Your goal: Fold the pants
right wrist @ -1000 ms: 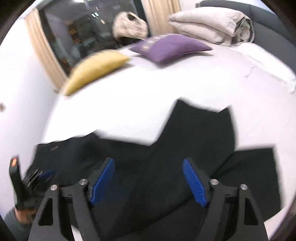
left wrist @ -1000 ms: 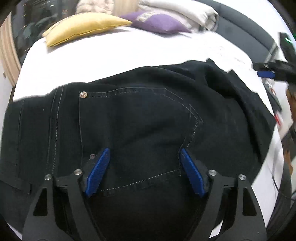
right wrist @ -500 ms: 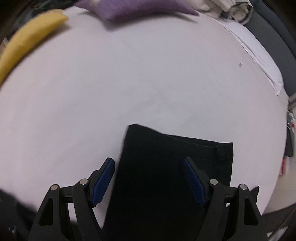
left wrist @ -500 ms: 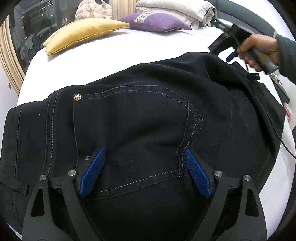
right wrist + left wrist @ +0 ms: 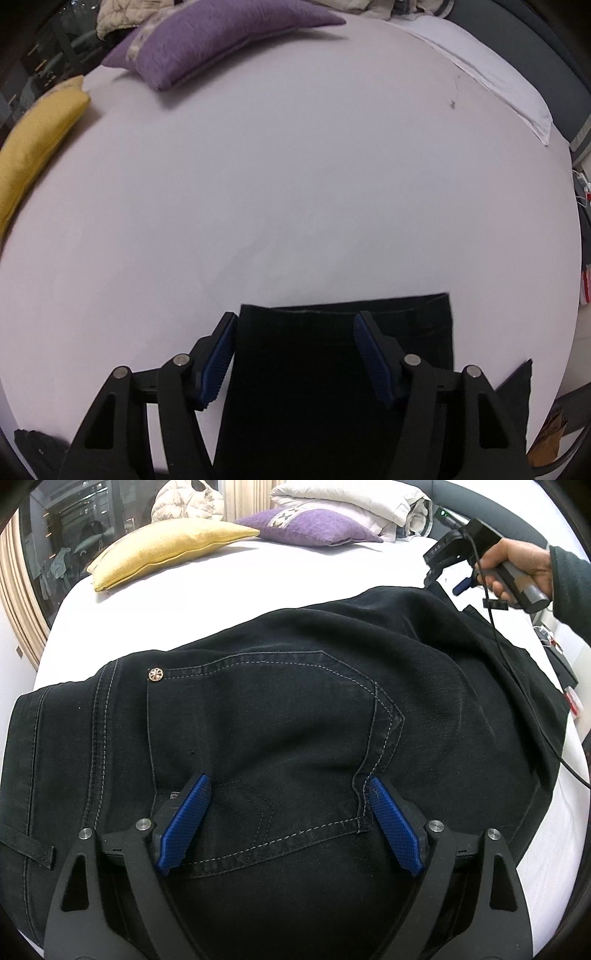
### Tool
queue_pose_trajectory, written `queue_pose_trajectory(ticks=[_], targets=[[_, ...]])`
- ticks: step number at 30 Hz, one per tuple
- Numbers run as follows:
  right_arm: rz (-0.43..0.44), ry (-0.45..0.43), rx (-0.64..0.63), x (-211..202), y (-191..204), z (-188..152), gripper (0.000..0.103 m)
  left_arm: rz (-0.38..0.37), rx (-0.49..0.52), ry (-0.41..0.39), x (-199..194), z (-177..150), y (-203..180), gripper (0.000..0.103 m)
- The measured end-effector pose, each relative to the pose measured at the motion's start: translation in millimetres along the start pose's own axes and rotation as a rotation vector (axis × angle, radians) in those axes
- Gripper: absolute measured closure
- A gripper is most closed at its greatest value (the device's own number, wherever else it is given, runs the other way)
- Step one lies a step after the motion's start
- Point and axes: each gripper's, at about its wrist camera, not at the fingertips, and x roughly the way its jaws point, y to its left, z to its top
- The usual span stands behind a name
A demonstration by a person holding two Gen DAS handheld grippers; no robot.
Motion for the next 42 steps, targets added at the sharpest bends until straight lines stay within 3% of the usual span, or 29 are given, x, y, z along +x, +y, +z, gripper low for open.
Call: queue_pose_trajectory(ticks=[4,10,15,16,18,20,21,26,28,31,33,34,35,38,42], targets=[[-0.096,-0.039,-0.056,-15,7,-4,0.035,-0.001,0.000,0.000,0,0,0,0.015],[-0.126,0.085,-0.094,20,26,-15,0.035,-0.001,0.000,0.001,0,0,1,0.015],[-0.121,0.099,-0.092,34,29,-19,0.035,0.000,0.000,0.035,1,6,0,0.015],[-0.108,0.102,-0.092,34,29,-19,0.039,0.004,0.002,0.036,2,6,0,0.014],[-0.053,0.112,-0.095,31,28,-20,0.057,0.013,0.004,0.035,2,6,-2,0.014],[-0.064,0.095,-0.092,24,25,-18,0.084,0.015,0.003,0.032,3,6,-2,0.014],[-0.064,0.089,-0.085,22,23,-18,0.091,0.015,0.003,0.032,3,6,-1,0.014],[0.024,0.043,-0.021,1,-1,-30,0.095,0.020,0.006,0.032,5,7,-2,0.014],[0.076,0.026,-0.008,-6,-9,-30,0.095,0.022,0.006,0.030,6,7,-2,0.014],[0.082,0.057,-0.055,-12,9,-32,0.092,0.023,0.004,0.028,6,6,-3,0.014],[0.094,0.123,-0.036,-8,15,-32,0.070,0.023,0.003,0.027,7,6,-2,0.014],[0.098,0.123,-0.032,-8,15,-32,0.050,0.022,0.002,0.025,7,6,-2,0.014],[0.100,0.110,-0.040,-10,22,-33,0.040,0.021,0.002,0.024,7,6,-1,0.014],[0.063,0.101,-0.082,-7,37,-35,0.039,0.019,0.002,0.019,6,5,0,0.014],[-0.045,0.173,-0.116,21,37,-34,0.040,0.015,0.000,0.013,5,4,2,0.014]])
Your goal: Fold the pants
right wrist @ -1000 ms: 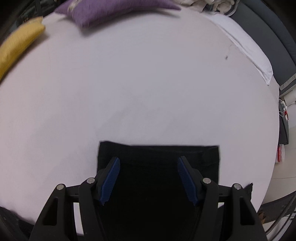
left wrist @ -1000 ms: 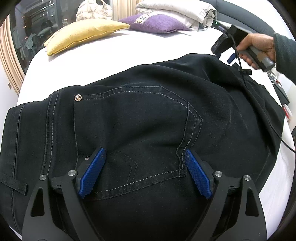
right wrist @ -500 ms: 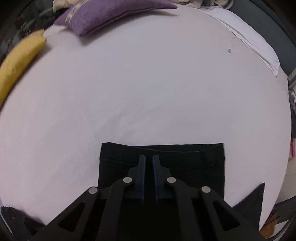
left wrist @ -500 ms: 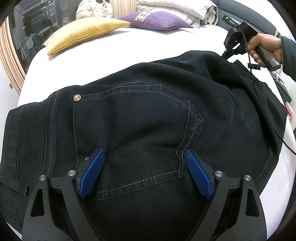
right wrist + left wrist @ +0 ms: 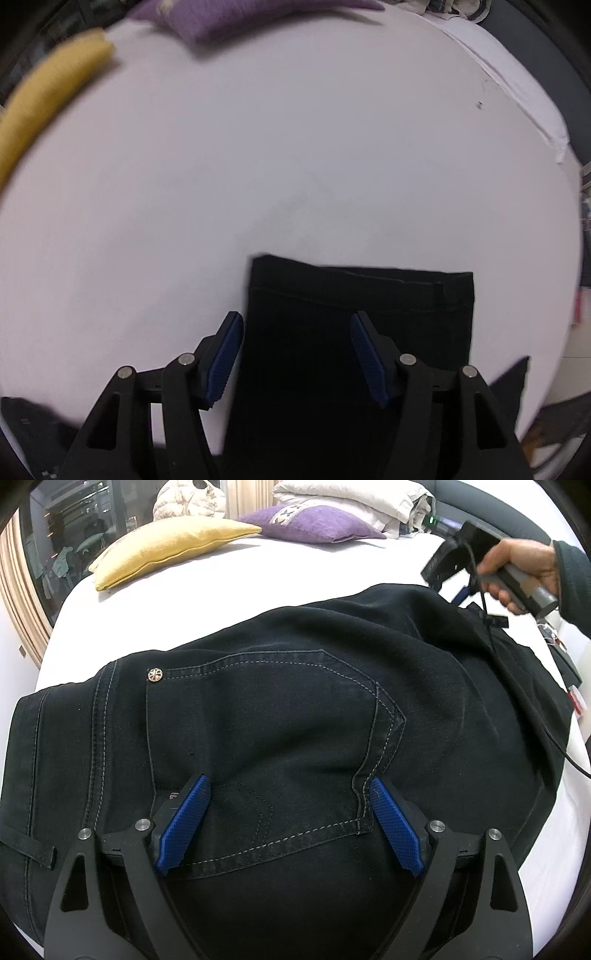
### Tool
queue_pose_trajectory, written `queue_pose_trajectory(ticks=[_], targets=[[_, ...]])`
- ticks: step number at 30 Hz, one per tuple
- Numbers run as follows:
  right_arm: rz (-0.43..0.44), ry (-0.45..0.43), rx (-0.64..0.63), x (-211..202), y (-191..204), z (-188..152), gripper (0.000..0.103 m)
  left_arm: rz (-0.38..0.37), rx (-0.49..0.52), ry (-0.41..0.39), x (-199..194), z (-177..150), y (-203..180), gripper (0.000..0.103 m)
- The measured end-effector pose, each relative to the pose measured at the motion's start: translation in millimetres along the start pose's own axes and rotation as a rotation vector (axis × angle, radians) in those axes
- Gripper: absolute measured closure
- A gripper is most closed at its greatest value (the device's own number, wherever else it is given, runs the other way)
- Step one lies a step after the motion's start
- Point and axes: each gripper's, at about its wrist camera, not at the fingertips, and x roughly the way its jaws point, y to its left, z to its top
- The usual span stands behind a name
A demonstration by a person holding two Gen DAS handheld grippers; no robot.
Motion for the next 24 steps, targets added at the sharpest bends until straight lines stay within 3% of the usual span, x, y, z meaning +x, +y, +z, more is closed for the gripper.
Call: queue_pose_trajectory(ticks=[2,3,5,7,15,16,22,23,24], targets=[[0.007,-0.011,-0.011,3,0,-2,0.043,0.000,0.001,-0.002,-1,-1,0,0.014],[0.017,-0.019,-0.018,1,1,-2,0.049,0.000,0.001,-0.003,-1,-1,1,0.014],[0.039,-0.023,-0.032,-5,2,-2,0.084,0.001,0.002,-0.004,-1,-1,1,0.014],[0.069,-0.037,-0.028,-13,-1,-2,0.093,0.001,0.002,-0.003,-1,-1,1,0.014],[0.242,-0.202,0.083,-69,-63,-25,0.095,0.002,0.003,-0.002,-1,0,1,0.014],[0.301,-0.249,0.117,-82,-83,-32,0.095,0.003,0.003,-0.002,-1,0,1,0.014],[0.471,-0.447,0.288,-128,-186,-100,0.095,0.003,0.000,-0.003,-1,0,1,0.014],[0.491,-0.474,0.309,-131,-203,-106,0.095,0.002,-0.003,-0.004,-1,0,1,0.014],[0.517,-0.507,0.331,-126,-203,-89,0.095,0.002,-0.004,-0.004,-1,0,1,0.014]])
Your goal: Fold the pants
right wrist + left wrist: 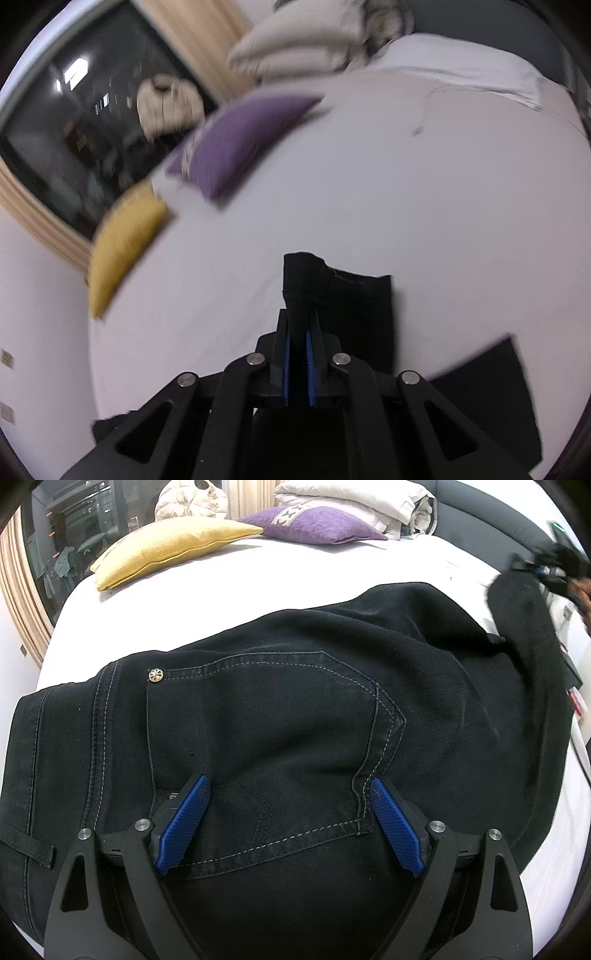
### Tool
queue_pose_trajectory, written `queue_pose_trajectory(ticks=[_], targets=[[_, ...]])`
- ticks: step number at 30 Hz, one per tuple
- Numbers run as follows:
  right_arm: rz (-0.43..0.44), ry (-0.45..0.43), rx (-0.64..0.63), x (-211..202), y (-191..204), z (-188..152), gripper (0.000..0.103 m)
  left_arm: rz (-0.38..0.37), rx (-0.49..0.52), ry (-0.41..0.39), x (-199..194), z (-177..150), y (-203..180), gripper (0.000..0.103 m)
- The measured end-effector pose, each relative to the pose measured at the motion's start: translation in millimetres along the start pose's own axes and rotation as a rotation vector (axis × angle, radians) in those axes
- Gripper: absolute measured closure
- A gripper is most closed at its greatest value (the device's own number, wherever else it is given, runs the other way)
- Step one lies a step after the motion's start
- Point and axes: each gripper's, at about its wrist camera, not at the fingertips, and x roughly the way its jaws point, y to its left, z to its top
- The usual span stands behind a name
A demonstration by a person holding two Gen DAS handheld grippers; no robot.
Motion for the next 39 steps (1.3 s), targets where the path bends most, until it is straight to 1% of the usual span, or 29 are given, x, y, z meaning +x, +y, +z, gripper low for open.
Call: queue_pose_trajectory(ticks=[2,3,4,5,6,7,10,11,13,15,18,21,24,28,30,39], targets=[[0.059,-0.059,0.059,-32,-30,-6,0.095,0.007,-0.002,0.001,0,0,-1,0.013],[0.090,-0.077,0.081,-26,-39,-5,0.095,0.010,-0.004,0.003,1,1,-2,0.013],[0.131,-0.106,0.102,-36,-58,-13,0.095,0.013,-0.007,0.004,2,2,-2,0.012],[0.129,-0.117,0.115,-46,-71,-24,0.095,0.018,-0.012,0.006,3,3,-3,0.012],[0.119,-0.112,0.141,-46,-82,-37,0.095,0.023,-0.014,0.009,4,3,-3,0.011],[0.102,-0.098,0.186,-49,-102,-49,0.095,0.027,-0.012,0.011,4,4,-4,0.011],[0.048,-0.046,0.322,-30,-155,-101,0.096,0.032,-0.011,0.014,5,5,-3,0.011],[0.028,-0.037,0.389,-25,-175,-119,0.097,0.031,-0.011,0.015,5,5,-3,0.011],[0.055,-0.040,0.460,-16,-186,-136,0.097,0.035,-0.012,0.023,5,7,-3,0.010],[0.067,-0.057,0.482,-21,-192,-150,0.097,0.040,-0.019,0.033,6,9,-3,0.010],[0.078,-0.087,0.466,-27,-186,-146,0.097,0.052,-0.031,0.047,6,11,-3,0.008],[0.089,-0.120,0.452,-48,-195,-143,0.097,0.064,-0.063,0.067,5,14,-6,0.007],[0.080,-0.130,0.450,-54,-200,-149,0.097,0.075,-0.074,0.067,3,13,-10,0.007],[0.071,-0.111,0.517,-48,-218,-171,0.097,0.074,-0.085,0.060,0,10,-13,0.007],[0.068,-0.113,0.523,-48,-221,-176,0.098,0.076,-0.082,0.059,-1,9,-12,0.007],[0.041,-0.149,0.523,-58,-222,-183,0.098,0.084,-0.074,0.045,3,7,-14,0.003]])
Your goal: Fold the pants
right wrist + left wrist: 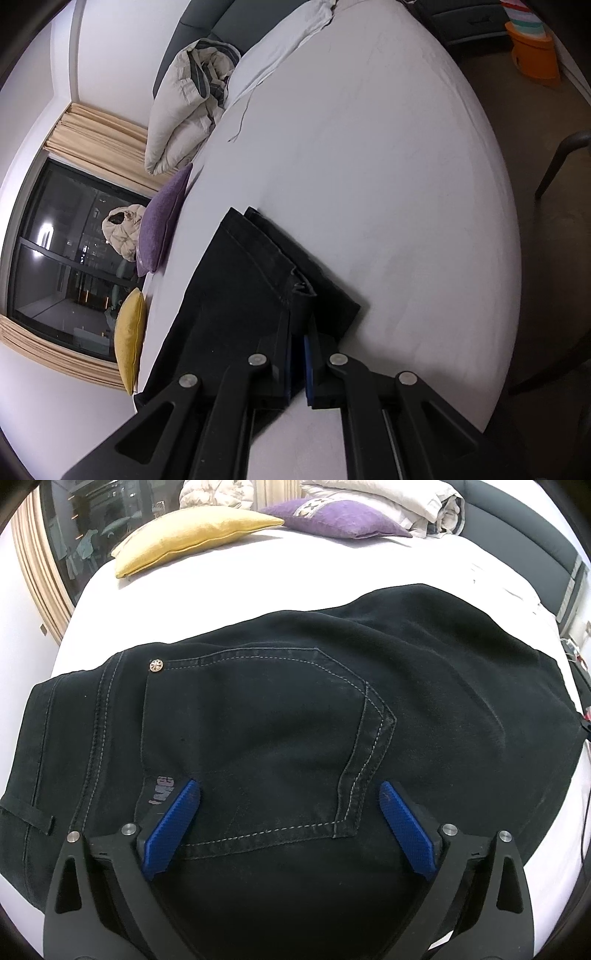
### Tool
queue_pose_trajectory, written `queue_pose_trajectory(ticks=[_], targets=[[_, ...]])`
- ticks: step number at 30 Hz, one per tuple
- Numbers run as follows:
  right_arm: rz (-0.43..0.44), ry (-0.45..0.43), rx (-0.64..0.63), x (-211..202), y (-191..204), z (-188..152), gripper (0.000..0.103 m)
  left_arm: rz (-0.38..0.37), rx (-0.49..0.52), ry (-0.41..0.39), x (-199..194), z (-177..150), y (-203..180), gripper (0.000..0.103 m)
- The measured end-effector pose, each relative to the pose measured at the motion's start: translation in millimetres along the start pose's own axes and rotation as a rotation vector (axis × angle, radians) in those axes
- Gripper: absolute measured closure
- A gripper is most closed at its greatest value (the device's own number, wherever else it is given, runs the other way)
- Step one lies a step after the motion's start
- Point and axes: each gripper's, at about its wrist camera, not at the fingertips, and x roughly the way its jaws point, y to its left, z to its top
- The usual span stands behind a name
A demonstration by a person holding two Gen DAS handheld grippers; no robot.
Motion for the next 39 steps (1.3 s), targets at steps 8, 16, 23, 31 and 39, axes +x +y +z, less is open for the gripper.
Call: queue_pose_trajectory(ticks=[8,16,23,31,39], targets=[[-0.018,-0.039,0.018,-2,-9,-3,0.099,0.000,0.000,-0.011,1,1,-1,0.002],[-0.119,-0.033,-0.055,-18,1,4,0.093,-0.021,-0.023,-0.021,-6,-1,1,0.001],[-0.221,-0.181,-0.227,-73,53,28,0.089,-0.070,-0.077,-0.128,-43,6,-1,0.001],[0.128,0.253,-0.537,52,187,-49,0.074,-0.089,-0.054,-0.149,-26,46,-10,0.001],[0.003,0.309,-0.331,102,105,-21,0.103,-0.078,-0.068,-0.020,19,40,-5,0.001]])
